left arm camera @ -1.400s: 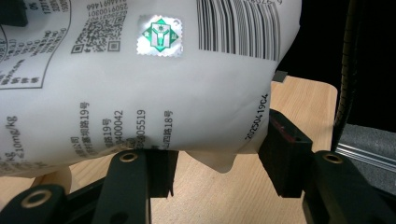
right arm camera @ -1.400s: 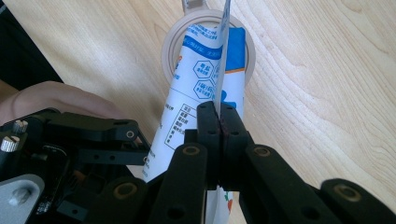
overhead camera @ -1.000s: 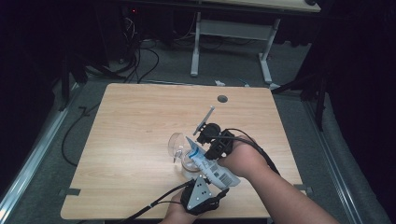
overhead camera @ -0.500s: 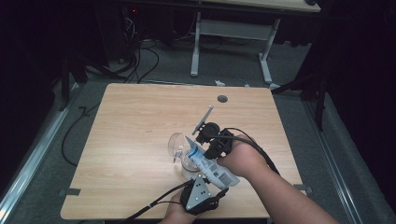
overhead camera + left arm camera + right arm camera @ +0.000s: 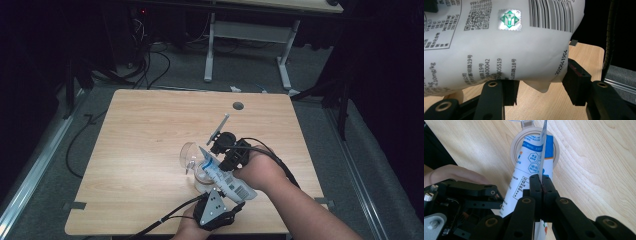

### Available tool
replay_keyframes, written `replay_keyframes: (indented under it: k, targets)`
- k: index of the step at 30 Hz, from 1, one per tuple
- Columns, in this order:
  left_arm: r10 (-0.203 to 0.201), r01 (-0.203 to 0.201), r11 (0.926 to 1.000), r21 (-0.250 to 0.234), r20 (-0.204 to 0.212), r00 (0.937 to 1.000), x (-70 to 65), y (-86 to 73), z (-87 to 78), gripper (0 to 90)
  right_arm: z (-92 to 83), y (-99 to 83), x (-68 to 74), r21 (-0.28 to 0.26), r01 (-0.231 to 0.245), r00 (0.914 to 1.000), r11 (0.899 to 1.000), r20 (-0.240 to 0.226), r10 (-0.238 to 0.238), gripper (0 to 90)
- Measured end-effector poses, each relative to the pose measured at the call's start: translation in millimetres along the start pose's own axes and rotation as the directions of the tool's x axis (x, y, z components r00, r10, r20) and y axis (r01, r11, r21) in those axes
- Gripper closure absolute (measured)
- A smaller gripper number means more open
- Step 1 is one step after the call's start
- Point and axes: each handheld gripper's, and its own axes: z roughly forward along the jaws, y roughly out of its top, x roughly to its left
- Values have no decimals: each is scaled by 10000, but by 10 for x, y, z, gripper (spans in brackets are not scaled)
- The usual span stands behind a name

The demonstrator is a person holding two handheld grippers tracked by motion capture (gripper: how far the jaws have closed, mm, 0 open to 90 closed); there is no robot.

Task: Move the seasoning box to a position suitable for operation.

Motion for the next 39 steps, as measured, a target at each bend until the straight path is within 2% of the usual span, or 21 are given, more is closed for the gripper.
replay_keyframes:
  k: [39]
  targets:
    - [-131,131,9998,-140,35,9999,-14,50,14,504,-20,39,-1,33,57,10000,10000,54,-57,898]
